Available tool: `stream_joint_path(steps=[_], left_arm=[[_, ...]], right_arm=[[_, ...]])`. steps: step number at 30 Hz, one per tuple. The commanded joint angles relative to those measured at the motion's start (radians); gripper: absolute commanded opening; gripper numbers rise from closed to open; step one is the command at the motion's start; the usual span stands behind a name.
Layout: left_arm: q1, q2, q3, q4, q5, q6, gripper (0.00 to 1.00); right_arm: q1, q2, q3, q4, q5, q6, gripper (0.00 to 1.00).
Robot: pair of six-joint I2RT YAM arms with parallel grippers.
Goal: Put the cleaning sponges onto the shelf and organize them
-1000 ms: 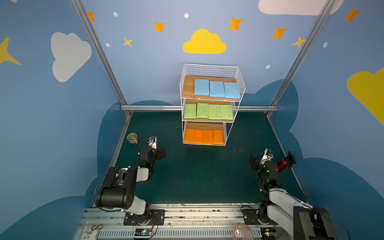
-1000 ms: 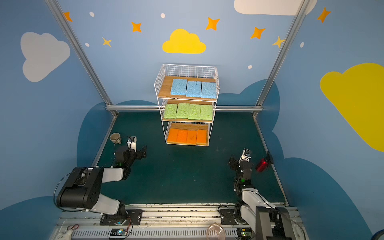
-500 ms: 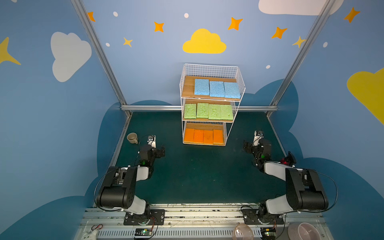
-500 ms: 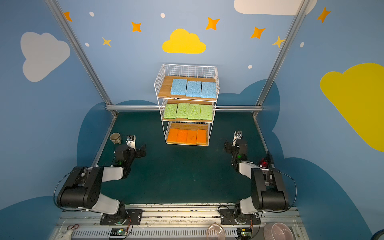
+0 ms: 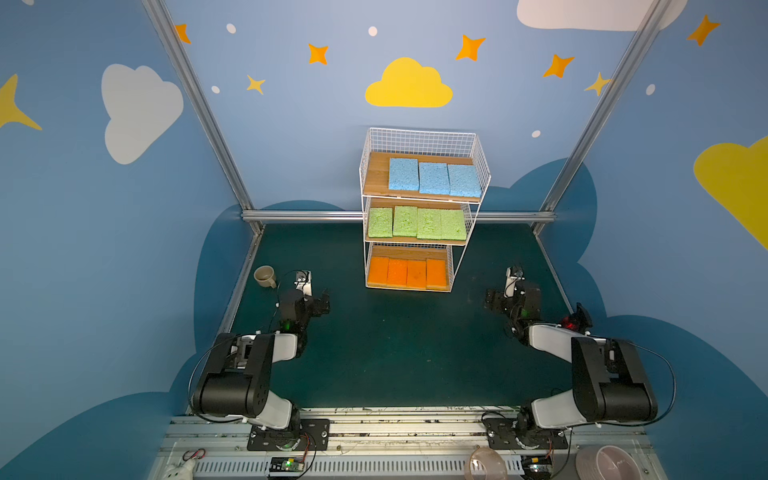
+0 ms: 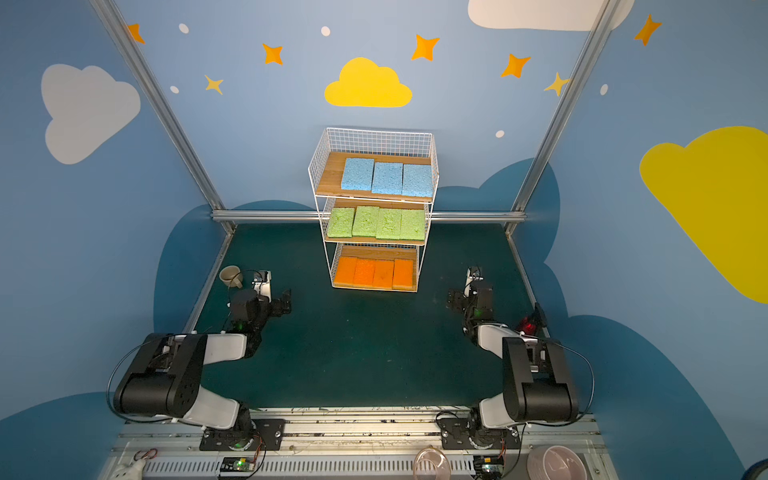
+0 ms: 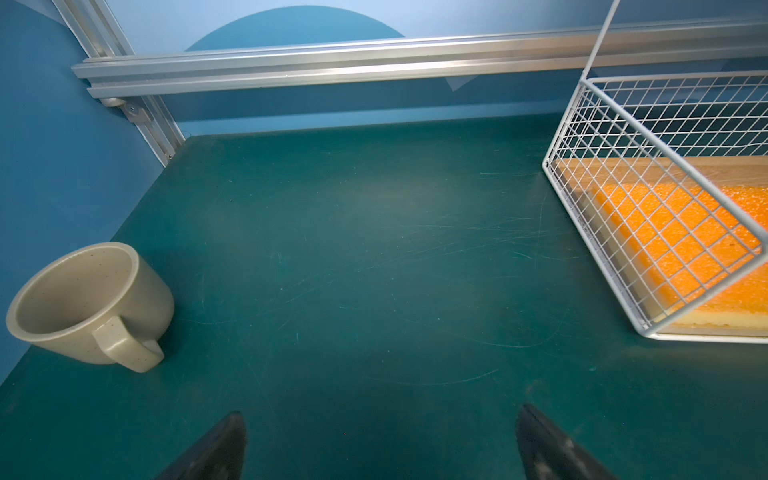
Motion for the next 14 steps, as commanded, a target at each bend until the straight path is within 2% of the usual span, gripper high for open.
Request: stream_joint_path(steps=[1, 14], left_arm=[[0.004, 0.01, 0.015, -0.014, 0.002, -0.004, 1.0], [0.004, 0.01, 0.013, -0.012, 0.002, -0.007, 1.0]], right_arm=[[0.0, -0.011, 0.007, -0.008, -0.008, 0.006, 0.92], [-0.007, -0.006, 0.014, -0.017, -0.022, 0.006, 0.92]])
